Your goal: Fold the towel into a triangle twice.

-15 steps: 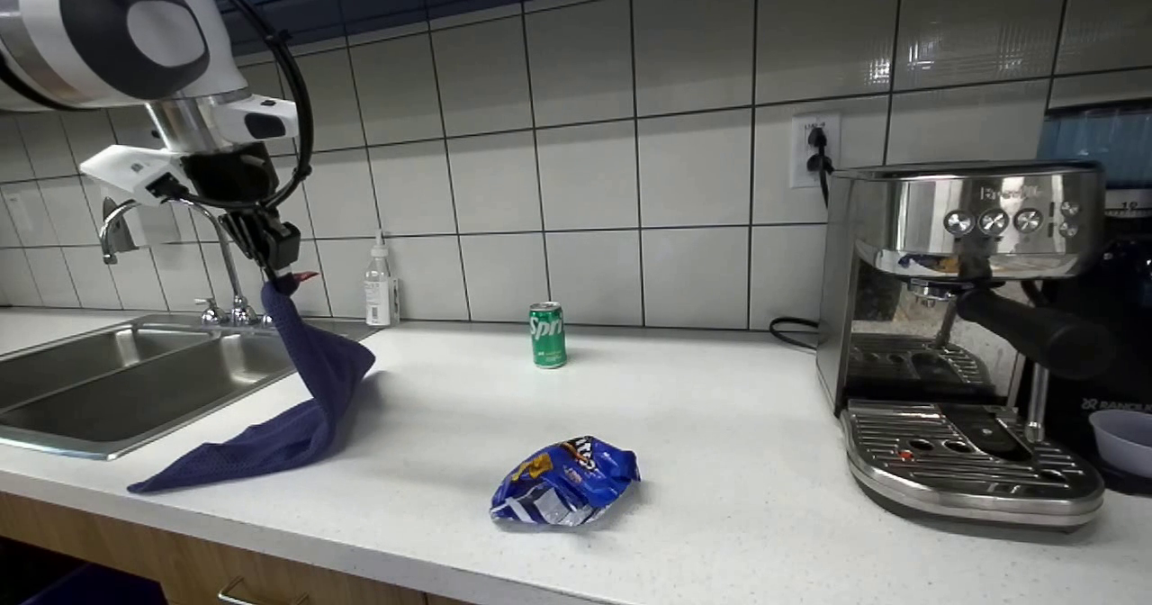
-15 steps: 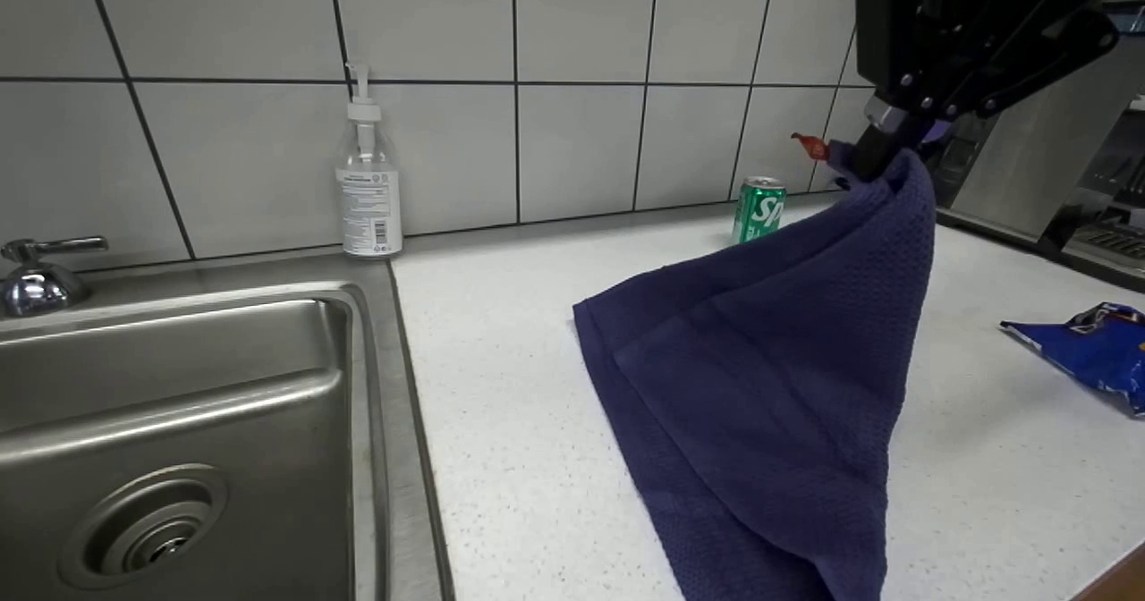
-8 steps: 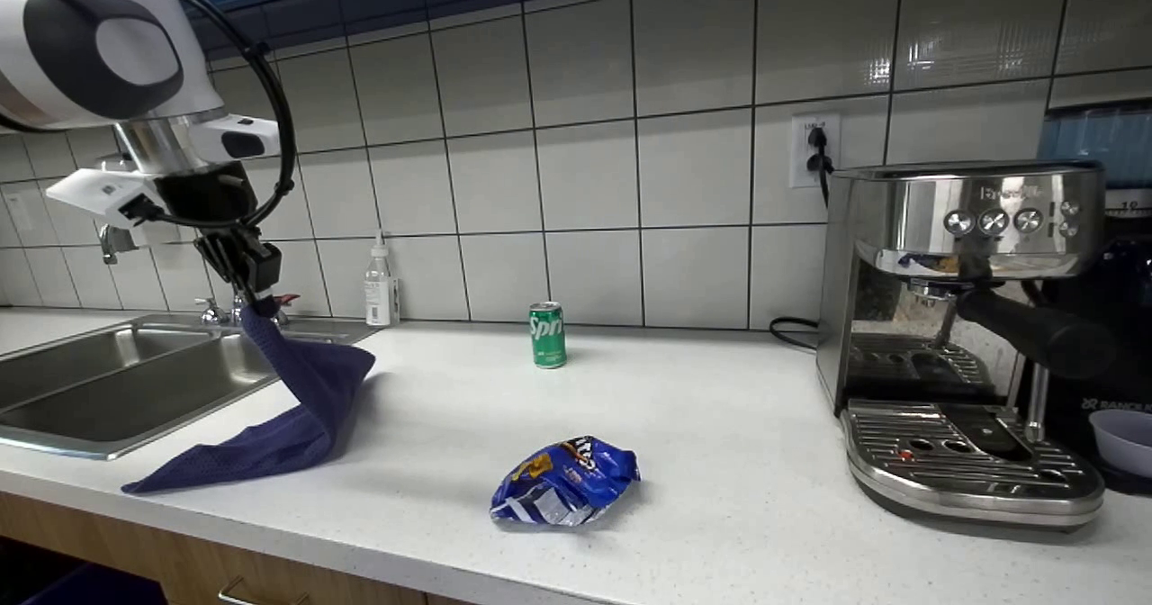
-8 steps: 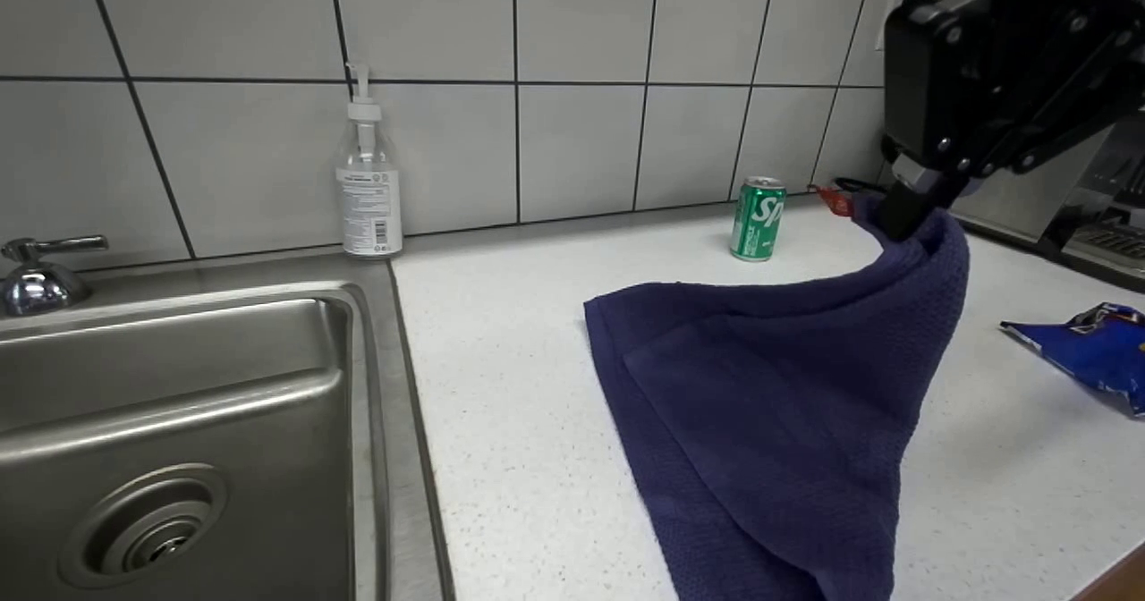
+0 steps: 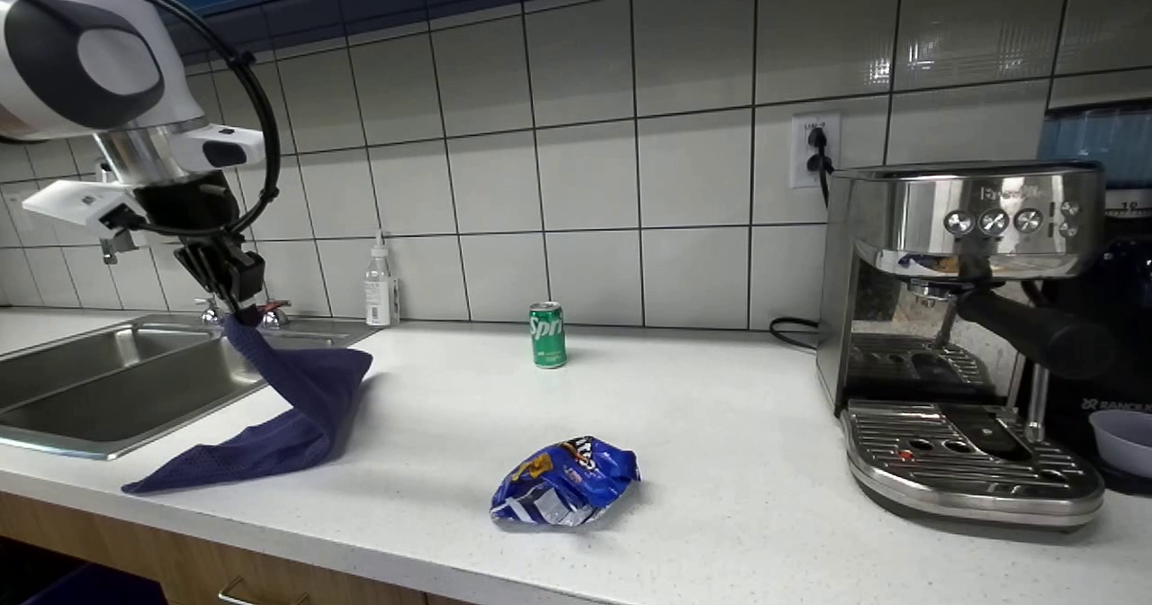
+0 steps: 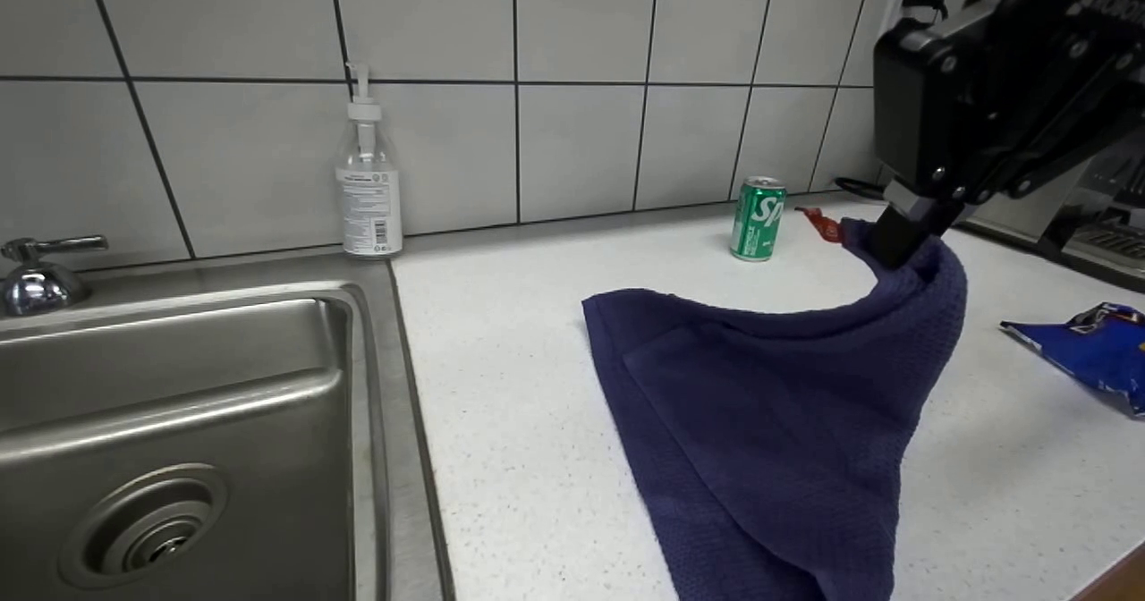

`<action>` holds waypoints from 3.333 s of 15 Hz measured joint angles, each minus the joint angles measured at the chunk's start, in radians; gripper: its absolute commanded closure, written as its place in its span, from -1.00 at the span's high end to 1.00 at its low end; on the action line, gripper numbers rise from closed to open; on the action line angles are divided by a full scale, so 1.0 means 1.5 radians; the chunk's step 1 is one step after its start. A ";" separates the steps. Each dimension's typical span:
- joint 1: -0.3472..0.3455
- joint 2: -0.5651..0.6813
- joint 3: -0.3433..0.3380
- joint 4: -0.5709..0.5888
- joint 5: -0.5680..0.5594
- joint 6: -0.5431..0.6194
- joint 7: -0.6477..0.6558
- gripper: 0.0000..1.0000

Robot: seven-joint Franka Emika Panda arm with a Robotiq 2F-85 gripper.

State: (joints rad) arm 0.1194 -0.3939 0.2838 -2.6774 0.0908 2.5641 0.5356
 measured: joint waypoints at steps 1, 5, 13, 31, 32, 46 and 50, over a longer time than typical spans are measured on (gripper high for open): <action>0.000 0.002 0.003 0.000 0.000 0.000 0.002 -0.99; 0.000 0.014 0.015 0.003 0.000 0.000 0.011 -0.99; 0.000 0.054 0.042 0.024 0.000 0.000 0.045 -0.99; 0.022 0.083 0.051 0.025 -0.009 0.000 0.057 -0.45; 0.023 0.083 0.051 0.025 -0.009 0.000 0.057 -0.40; 0.025 0.091 0.059 0.024 -0.058 -0.003 0.099 1.00; 0.025 0.101 0.056 0.028 -0.062 -0.015 0.114 1.00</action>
State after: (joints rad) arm 0.1562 -0.2432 0.3673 -2.6355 -0.0029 2.5409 0.7072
